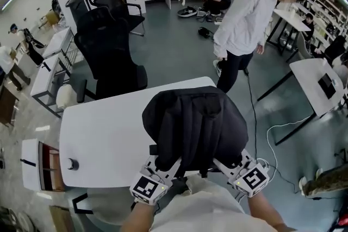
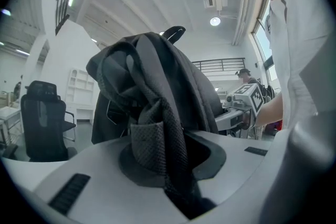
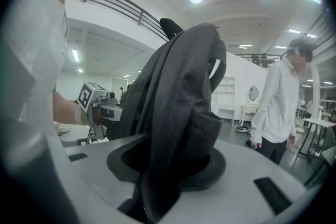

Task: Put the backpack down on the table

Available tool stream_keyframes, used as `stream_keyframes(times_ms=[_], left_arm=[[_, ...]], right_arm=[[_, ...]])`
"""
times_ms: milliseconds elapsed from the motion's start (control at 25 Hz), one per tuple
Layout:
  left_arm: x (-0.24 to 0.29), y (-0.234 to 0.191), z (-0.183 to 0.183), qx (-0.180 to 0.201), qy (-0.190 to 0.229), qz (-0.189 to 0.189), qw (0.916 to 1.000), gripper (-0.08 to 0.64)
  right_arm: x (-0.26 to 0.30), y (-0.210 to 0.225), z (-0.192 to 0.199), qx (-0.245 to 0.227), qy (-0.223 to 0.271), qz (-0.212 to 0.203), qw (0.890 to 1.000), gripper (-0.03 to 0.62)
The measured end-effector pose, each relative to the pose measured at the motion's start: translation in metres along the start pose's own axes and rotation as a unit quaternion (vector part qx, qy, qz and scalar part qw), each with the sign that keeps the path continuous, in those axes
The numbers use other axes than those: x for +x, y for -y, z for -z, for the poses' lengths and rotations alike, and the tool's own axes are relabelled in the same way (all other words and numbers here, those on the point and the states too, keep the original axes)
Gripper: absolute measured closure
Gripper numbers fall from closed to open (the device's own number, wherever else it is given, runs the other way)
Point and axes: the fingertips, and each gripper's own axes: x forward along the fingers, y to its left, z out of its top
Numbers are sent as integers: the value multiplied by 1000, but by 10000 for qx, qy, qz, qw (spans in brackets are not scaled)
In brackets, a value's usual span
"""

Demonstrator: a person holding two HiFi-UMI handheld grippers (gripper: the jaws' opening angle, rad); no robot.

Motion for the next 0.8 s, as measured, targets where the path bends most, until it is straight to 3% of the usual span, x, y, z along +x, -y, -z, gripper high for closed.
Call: stream_keyframes(times_ms=[400,800], left_arm=[[46,-118,-7,54,-29,-877,9961,472],[88,-212,22,28,-41,-1425,9898,472]], right_arm=[[119,77,-18,-226,199,-679,9972,431],[219,133,4,-365,318,-970,9941,430]])
